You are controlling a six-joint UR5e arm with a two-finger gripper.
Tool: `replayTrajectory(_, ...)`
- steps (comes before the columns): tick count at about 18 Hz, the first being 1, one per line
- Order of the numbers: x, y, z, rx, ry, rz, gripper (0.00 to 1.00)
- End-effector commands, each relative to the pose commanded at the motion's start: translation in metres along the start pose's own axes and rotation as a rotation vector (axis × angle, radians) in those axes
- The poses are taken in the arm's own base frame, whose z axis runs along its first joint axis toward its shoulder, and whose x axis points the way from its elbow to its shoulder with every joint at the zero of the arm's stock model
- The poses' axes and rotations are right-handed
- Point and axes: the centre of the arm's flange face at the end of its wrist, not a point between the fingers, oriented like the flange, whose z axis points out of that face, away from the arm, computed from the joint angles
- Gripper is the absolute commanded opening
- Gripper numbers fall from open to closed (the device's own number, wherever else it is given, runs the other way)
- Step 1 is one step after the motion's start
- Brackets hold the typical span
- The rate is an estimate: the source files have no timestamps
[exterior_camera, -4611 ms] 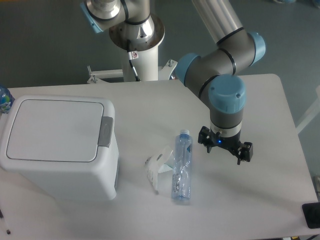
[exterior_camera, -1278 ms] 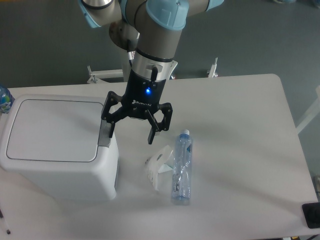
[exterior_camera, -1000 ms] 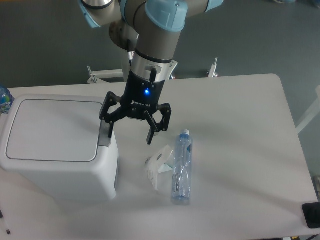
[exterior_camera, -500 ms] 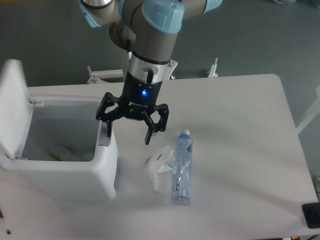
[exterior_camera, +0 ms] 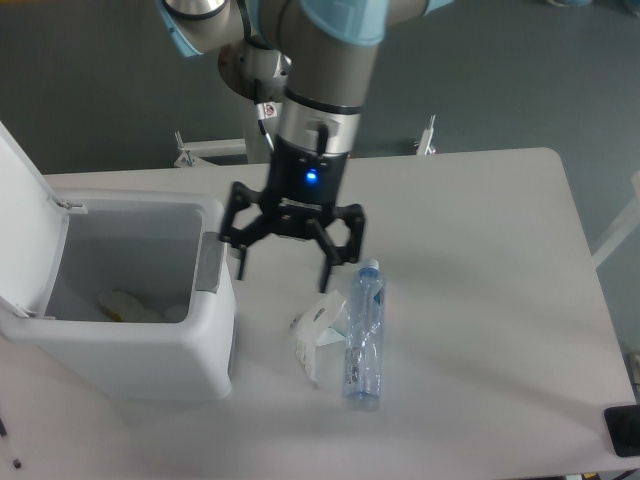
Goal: Open the trash can
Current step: 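Lift the gripper away from the opened trash can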
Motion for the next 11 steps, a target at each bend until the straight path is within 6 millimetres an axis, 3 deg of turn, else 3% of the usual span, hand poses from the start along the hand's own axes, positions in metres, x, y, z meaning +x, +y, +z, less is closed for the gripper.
replayTrajectory(4, -0.061, 0.035, 0.041, -0.124, -0.048, 0.157, 1.00)
replayTrajectory(7, -0.079, 0.050, 0.056, -0.193, -0.059, 0.294, 1.00)
replayTrajectory(11, -0.099, 0.068, 0.080, -0.279, -0.064, 0.351, 1.00)
